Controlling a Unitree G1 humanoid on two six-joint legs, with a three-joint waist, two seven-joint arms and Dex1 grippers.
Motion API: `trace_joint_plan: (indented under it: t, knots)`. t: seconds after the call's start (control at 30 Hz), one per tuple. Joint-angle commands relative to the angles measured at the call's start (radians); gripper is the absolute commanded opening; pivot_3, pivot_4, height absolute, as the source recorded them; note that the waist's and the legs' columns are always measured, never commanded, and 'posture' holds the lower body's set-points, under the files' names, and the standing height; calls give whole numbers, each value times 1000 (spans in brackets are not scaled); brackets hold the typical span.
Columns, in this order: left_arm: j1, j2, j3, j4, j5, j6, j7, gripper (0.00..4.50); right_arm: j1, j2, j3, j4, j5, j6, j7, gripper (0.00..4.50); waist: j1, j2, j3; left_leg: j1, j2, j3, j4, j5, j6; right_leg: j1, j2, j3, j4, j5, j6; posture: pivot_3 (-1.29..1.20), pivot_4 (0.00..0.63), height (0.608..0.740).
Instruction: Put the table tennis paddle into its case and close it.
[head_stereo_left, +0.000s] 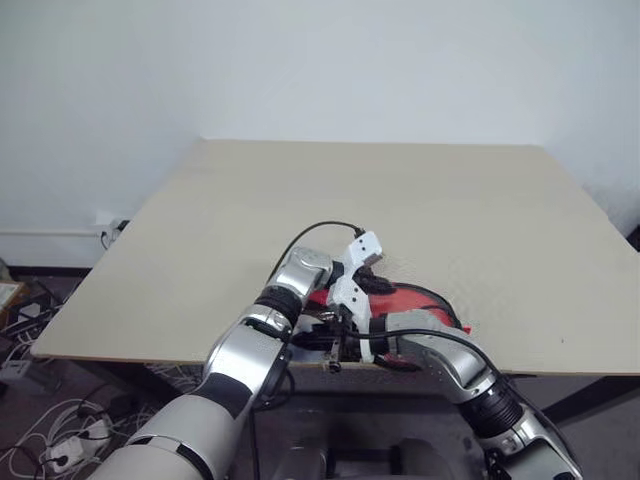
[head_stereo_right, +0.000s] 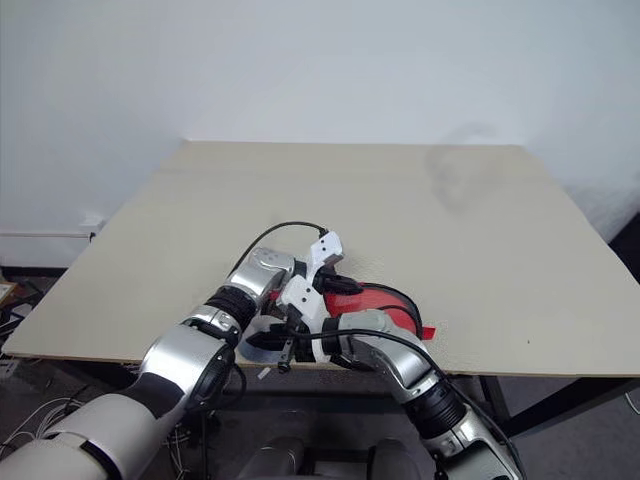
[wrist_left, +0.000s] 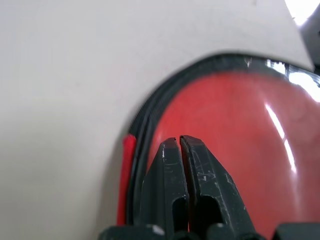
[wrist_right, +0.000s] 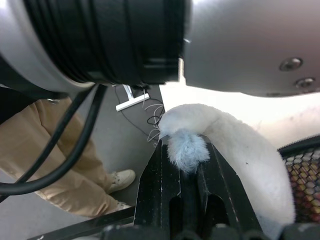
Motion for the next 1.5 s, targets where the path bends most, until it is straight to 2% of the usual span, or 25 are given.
trace_joint_plan:
  t: [0.03, 0.1, 0.27, 0.47, 0.87, 1.27, 1.5]
  knots:
    - [4, 118, 50, -44, -26, 17, -30, 0, -8, -40, -57, 25, -17, -3, -12, 24, 0, 0, 0, 0, 0, 0, 0, 0, 0, 0, 0, 0, 0, 0, 0, 0, 0, 740]
    - [7, 140, 67, -63, -46, 27, -23, 0, -14, -42, -57, 33, -14, -9, -8, 24, -2, 0, 1, 0, 1, 1, -1, 0, 0, -1, 1, 0, 0, 0, 0, 0, 0, 740]
    - [42, 182, 97, -162, -101, 81, -51, 0, -26, -45, -75, 50, 3, -19, 2, 1302, -16, 0, 1, 1, 2, 2, 0, 0, -1, -1, 2, 3, 3, 0, 0, 0, 0, 740]
    - [113, 225, 125, -290, -137, 144, -43, 0, -48, -48, -91, 83, -13, -32, 14, 2936, -7, -1, 2, 2, 0, 2, 2, -2, -4, -1, 1, 7, 5, -1, -1, 0, 0, 740]
    - [174, 261, 149, -415, -184, 214, 12, 0, -77, -45, -110, 128, -29, -65, 28, 2936, -17, -1, 2, 3, 1, 5, 2, 0, -2, -3, 3, 12, 10, -1, -1, 0, 0, 740]
    - [238, 296, 136, -504, -200, 262, 16, 0, -157, 59, -316, 237, 26, -96, -94, 2936, -18, -1, 2, 4, 1, 7, 2, 0, -2, -4, 5, 17, 10, 0, -2, 0, 0, 740]
    - [255, 300, 131, -552, -212, 285, 21, 0, -158, 24, -321, 276, -37, -116, -118, 2936, -19, -1, 2, 4, 1, 10, 2, 0, -2, -5, 6, 21, 10, 1, -4, 0, 0, 740]
